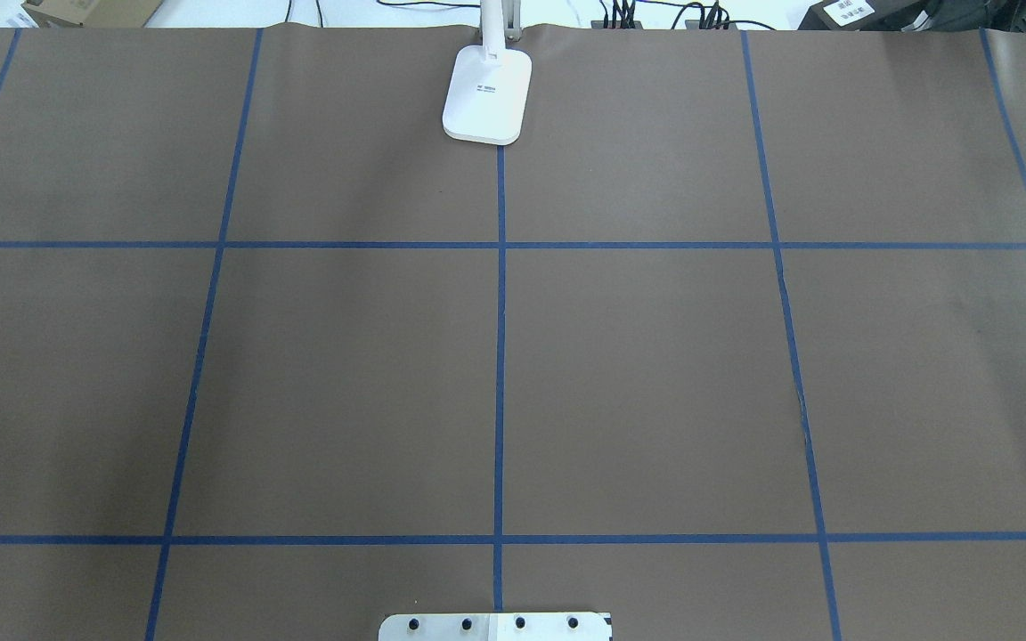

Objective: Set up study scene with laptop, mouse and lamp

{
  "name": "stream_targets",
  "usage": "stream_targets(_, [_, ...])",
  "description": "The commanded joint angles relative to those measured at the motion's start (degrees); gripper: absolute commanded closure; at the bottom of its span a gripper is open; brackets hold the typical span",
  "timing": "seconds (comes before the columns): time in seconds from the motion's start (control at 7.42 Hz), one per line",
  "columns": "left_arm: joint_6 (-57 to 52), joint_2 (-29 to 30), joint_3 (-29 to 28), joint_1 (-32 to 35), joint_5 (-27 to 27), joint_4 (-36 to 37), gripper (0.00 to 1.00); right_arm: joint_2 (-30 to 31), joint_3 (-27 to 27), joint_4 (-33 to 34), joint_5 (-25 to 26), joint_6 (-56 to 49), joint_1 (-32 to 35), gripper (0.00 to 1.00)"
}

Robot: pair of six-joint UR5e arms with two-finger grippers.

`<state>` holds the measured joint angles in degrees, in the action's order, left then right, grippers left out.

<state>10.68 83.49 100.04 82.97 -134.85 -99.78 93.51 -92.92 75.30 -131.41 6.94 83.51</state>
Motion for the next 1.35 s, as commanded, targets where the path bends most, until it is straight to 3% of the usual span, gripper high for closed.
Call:
stream_targets(0.0, [0.13, 0.01, -0.02, 0.0, 0.11, 0.11, 0.0, 0.53, -0.5, 0.11, -0.25, 0.0, 1.47, 0.01])
stream_targets(1.21, [0.31, -0.78, -0.28, 0.09, -0.42, -4.99, 0.01, 1.15, -1.03, 0.02, -0.87, 0.17, 1.75, 0.01])
